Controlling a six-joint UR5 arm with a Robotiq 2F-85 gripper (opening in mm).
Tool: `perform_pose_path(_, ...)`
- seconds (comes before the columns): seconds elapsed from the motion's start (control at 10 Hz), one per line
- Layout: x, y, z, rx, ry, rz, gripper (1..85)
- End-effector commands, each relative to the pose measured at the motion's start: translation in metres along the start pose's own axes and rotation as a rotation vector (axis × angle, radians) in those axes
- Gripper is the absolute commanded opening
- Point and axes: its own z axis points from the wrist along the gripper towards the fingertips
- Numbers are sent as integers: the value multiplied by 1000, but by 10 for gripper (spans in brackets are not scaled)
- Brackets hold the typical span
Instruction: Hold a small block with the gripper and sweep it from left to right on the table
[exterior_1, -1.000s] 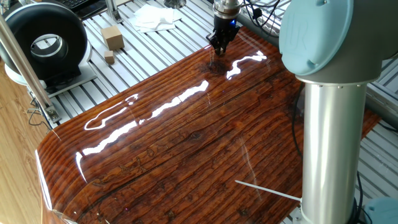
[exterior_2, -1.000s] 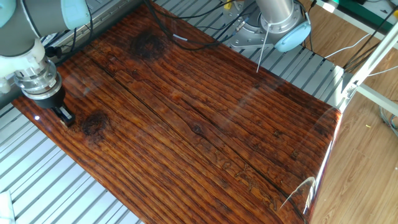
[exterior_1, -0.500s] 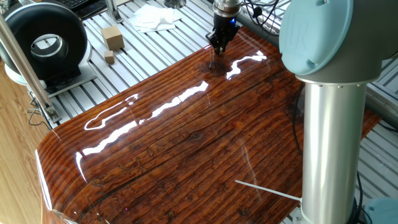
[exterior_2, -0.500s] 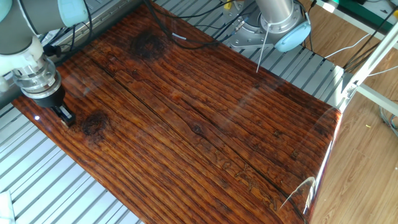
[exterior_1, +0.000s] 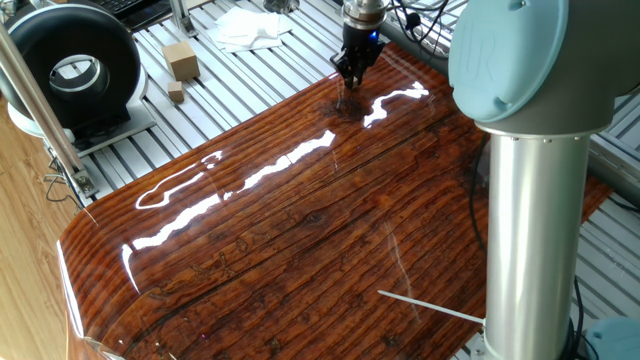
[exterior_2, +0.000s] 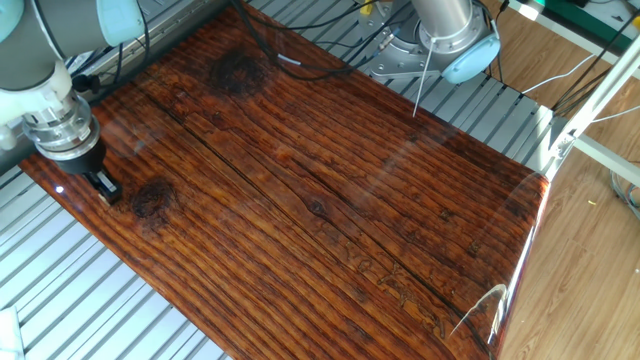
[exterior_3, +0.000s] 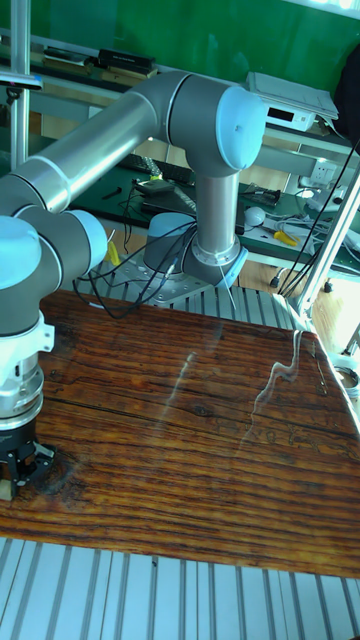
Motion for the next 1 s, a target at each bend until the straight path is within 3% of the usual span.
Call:
perform_pose_path(0.0,-2,1,2,-10,-8,7,10)
perform_pose_path(0.7,-2,4,-4,-48,-2,12,10)
perform_pose_path(0.9,-2,5,1,-33,-12,15,10)
